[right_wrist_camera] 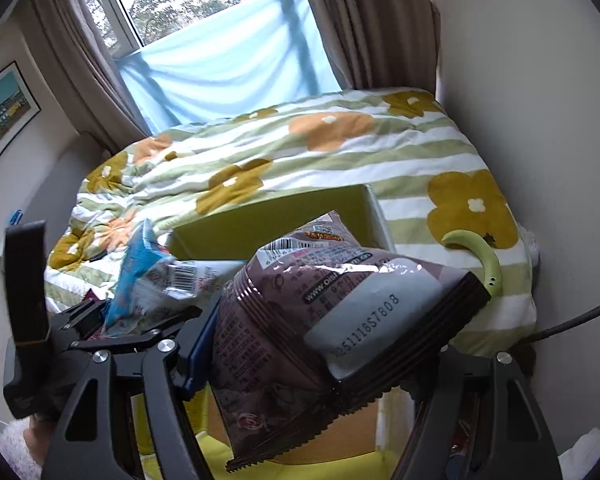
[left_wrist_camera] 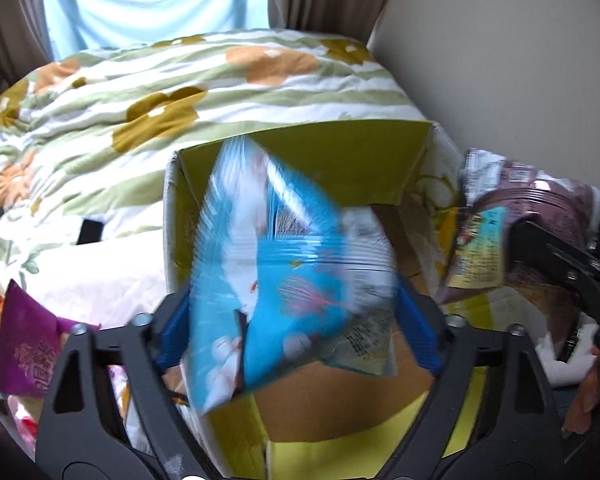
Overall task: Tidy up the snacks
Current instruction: 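Carry both bags over the yellow box and open both tools to drop them, then withdraw both tools from the box back toward the snack tray, then grasp the yellow potato chip bag with the left tool while the right tool grasps the gold bag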
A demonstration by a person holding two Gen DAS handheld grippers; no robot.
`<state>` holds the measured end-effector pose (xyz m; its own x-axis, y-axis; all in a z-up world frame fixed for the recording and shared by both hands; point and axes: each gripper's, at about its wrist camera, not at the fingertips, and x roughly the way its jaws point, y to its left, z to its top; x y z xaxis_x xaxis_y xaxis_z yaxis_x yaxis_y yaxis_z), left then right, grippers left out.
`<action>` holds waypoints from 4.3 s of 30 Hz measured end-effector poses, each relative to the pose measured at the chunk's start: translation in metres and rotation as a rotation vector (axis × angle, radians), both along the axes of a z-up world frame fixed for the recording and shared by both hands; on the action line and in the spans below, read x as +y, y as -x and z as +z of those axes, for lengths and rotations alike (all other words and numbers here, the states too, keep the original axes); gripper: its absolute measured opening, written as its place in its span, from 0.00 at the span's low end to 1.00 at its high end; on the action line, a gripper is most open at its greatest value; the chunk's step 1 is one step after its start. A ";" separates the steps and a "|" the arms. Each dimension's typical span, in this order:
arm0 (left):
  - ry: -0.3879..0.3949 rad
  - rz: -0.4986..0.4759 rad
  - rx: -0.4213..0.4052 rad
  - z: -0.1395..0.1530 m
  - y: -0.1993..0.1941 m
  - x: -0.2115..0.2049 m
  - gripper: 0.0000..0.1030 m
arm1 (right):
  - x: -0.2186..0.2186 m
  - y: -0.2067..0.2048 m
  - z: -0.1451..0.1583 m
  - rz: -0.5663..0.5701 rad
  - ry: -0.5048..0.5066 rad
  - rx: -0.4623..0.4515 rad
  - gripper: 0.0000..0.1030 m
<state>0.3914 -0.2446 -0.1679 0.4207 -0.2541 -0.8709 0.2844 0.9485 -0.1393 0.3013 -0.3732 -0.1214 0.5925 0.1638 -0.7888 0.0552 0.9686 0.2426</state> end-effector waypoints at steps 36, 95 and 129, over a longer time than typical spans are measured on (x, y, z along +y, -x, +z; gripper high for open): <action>-0.077 0.122 -0.044 0.027 0.050 0.077 0.95 | 0.012 -0.054 -0.032 0.015 -0.026 0.085 0.95; -0.010 0.188 -0.155 0.056 0.271 0.342 0.96 | 0.230 0.183 -0.007 -0.018 -0.055 -0.038 0.95; 0.192 0.372 0.165 -0.121 0.234 0.332 0.69 | 0.294 0.111 -0.155 0.151 -0.201 0.197 0.95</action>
